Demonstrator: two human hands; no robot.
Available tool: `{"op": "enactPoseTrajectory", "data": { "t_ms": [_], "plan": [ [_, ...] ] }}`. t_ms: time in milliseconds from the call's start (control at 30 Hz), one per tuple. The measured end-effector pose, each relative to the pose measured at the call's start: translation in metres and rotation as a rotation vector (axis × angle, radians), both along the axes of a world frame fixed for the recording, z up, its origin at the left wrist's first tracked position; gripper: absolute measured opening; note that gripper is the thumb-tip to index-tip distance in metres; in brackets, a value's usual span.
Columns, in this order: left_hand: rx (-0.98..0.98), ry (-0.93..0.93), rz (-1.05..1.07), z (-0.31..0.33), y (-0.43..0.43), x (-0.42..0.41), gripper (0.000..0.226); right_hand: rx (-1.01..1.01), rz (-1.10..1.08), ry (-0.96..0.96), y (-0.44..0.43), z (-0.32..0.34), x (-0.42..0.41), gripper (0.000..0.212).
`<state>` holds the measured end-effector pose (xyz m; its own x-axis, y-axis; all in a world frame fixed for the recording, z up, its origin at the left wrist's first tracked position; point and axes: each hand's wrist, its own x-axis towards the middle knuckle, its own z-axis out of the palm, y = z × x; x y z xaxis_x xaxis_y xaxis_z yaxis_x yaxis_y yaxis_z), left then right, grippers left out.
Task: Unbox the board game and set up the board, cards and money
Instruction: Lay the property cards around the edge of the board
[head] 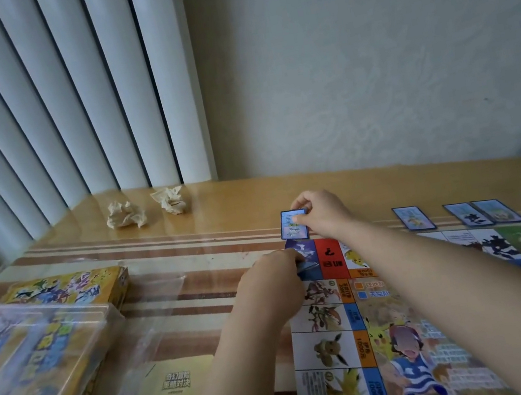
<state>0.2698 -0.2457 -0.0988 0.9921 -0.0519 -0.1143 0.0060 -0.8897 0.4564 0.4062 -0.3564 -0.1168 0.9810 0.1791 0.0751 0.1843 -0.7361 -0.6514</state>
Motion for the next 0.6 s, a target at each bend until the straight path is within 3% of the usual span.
{"op": "enactPoseTrajectory", "data": {
  "t_ms": [167,467,600],
  "plan": [
    [0.006,0.013,0.005,0.0,0.0,0.0,0.037,-0.095,0.016,-0.038,-0.002,-0.003,0.005,0.009],
    [0.057,0.012,-0.01,0.001,-0.003,-0.001,0.036,-0.278,0.037,-0.139,-0.004,-0.004,0.001,0.024],
    [-0.001,-0.051,0.016,0.003,-0.001,0.001,0.042,-0.252,0.04,-0.166,-0.008,0.009,-0.006,0.026]
  ]
}}
